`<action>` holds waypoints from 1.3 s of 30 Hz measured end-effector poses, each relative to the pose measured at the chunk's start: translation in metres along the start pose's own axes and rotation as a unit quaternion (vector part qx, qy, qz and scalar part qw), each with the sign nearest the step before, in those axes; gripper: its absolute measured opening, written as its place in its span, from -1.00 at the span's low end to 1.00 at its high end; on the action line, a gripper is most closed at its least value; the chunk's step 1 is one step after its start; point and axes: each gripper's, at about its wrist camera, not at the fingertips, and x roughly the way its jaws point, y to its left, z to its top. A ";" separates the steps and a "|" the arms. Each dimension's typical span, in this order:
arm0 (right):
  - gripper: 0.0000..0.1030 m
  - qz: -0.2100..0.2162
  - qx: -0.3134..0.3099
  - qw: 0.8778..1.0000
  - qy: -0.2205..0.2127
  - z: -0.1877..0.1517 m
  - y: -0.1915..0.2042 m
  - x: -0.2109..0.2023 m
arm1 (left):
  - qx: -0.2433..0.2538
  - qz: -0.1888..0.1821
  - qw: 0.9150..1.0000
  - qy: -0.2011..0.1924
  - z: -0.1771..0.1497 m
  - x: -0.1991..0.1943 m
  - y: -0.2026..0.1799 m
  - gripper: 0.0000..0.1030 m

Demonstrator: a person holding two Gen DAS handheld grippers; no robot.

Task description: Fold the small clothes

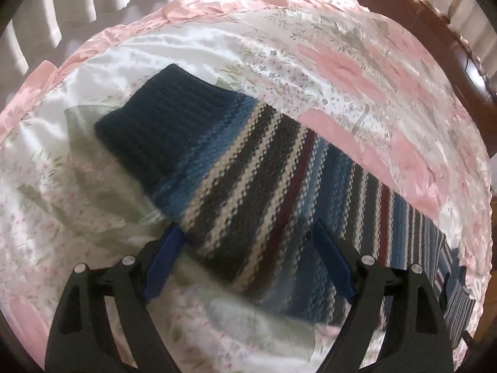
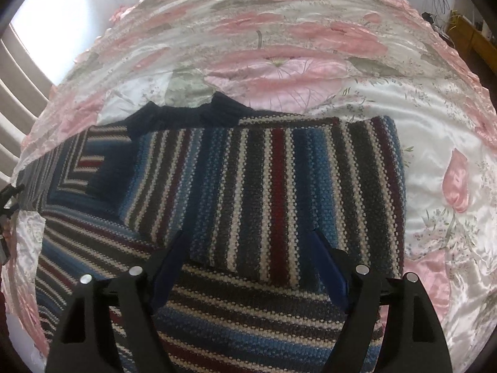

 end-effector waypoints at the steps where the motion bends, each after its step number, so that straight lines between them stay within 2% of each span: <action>1: 0.55 0.000 0.000 1.000 0.000 0.000 0.000 0.001 | 0.002 0.003 1.000 -0.003 0.001 0.005 -0.002 0.62; 4: 0.55 0.003 -0.003 1.000 0.001 -0.002 0.001 0.007 | 0.018 0.022 1.000 -0.013 0.002 0.010 -0.012 0.49; 7: 0.55 0.002 -0.005 1.000 0.003 -0.004 0.000 0.011 | 0.030 0.031 0.999 -0.022 0.001 0.009 -0.017 0.19; 8: 0.55 0.003 -0.005 1.000 0.004 -0.005 0.000 0.011 | 0.029 0.029 0.999 -0.023 0.001 0.009 -0.018 0.03; 9: 0.55 0.003 -0.004 1.000 0.004 -0.005 -0.001 0.012 | 0.027 0.025 0.999 -0.023 0.002 0.009 -0.017 -0.24; 10: 0.55 0.003 -0.002 1.000 0.005 -0.006 -0.003 0.012 | 0.025 0.020 0.999 -0.023 0.003 0.009 -0.019 -0.38; 11: 0.55 0.003 -0.001 1.000 0.004 -0.007 -0.004 0.012 | 0.021 0.011 0.999 -0.022 0.003 0.008 -0.019 -0.64; 12: 0.55 0.003 0.001 1.000 0.003 -0.007 -0.006 0.010 | 0.019 0.004 1.000 -0.021 0.003 0.008 -0.021 -0.71; 18: 0.55 0.006 0.006 1.000 -0.008 -0.008 -0.016 -0.001 | 0.026 -0.010 0.998 -0.055 -0.003 -0.008 -0.039 -0.75; 26: 0.55 -0.005 0.015 1.000 -0.008 -0.013 -0.033 -0.006 | 0.093 -0.037 0.991 -0.089 -0.024 -0.037 -0.100 -0.76; 30: 0.55 -0.007 0.023 1.000 -0.002 -0.016 -0.044 -0.003 | 0.139 -0.054 0.985 -0.090 -0.044 -0.043 -0.144 -0.76; 33: 0.55 -0.006 0.027 1.000 0.001 -0.018 -0.051 0.001 | 0.161 -0.081 0.980 -0.084 -0.060 -0.047 -0.178 -0.76; 39: 0.54 0.010 0.032 0.999 -0.004 -0.022 -0.061 0.004 | 0.216 -0.124 0.965 -0.078 -0.102 -0.054 -0.247 -0.76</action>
